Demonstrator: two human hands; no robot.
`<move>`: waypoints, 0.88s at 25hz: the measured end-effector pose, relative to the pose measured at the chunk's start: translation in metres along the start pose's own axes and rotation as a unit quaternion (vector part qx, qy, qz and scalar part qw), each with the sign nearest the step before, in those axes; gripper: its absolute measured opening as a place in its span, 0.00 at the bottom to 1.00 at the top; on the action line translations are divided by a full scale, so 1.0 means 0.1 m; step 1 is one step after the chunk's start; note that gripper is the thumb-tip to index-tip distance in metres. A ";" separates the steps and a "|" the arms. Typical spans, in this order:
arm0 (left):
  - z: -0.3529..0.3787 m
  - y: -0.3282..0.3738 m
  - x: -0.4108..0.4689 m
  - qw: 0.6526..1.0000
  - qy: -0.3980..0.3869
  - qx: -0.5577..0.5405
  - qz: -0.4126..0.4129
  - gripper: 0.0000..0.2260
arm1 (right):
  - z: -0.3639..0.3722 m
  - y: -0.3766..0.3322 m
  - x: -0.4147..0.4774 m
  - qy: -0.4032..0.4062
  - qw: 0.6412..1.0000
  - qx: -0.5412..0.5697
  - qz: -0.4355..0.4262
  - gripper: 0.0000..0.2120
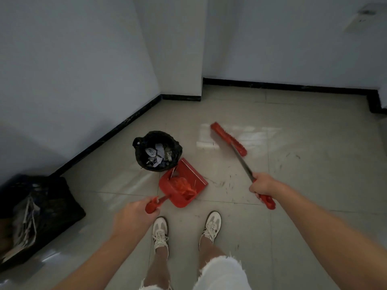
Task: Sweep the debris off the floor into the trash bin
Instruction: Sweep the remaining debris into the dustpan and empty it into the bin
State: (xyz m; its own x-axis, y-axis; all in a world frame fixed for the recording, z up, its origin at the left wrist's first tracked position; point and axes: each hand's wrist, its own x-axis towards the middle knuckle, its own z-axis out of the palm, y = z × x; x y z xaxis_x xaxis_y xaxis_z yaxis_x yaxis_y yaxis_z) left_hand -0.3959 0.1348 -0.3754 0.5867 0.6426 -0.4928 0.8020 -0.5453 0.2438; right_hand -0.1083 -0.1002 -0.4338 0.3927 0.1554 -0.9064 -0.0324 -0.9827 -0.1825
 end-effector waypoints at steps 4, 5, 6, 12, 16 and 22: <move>0.04 0.17 0.08 1.000 0.000 -0.011 -0.016 0.13 | 0.42 0.20 -0.16 -0.035 0.994 -0.092 -0.040 0.18; 0.04 0.20 0.10 1.000 -0.002 -0.017 -0.013 0.12 | 0.57 0.32 -0.31 -0.048 0.992 -0.111 -0.046 0.20; 0.03 0.23 0.11 1.000 -0.003 -0.017 -0.008 0.12 | 0.72 0.44 -0.45 -0.073 0.989 -0.119 -0.044 0.24; 0.00 0.17 0.06 1.000 -0.002 -0.008 -0.003 0.11 | 0.50 0.59 -1.06 -0.167 0.985 -0.027 -0.030 0.33; -0.10 0.14 -0.15 1.000 0.004 -0.018 0.006 0.11 | -0.09 0.90 -1.34 -0.185 0.978 0.091 -0.014 0.32; -0.51 0.17 -0.38 0.992 -0.013 0.065 0.112 0.11 | -0.58 1.20 -1.50 -0.115 0.990 0.083 0.024 0.31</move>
State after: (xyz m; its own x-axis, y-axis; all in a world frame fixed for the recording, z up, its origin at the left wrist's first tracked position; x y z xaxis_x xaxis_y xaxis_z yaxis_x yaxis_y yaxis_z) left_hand -0.3986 0.1284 -0.3102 0.7439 0.4841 -0.4606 0.6298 -0.7384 0.2411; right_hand -0.1175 -0.2469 -0.2979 0.1686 0.1469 -0.9747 -0.2044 -0.9621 -0.1804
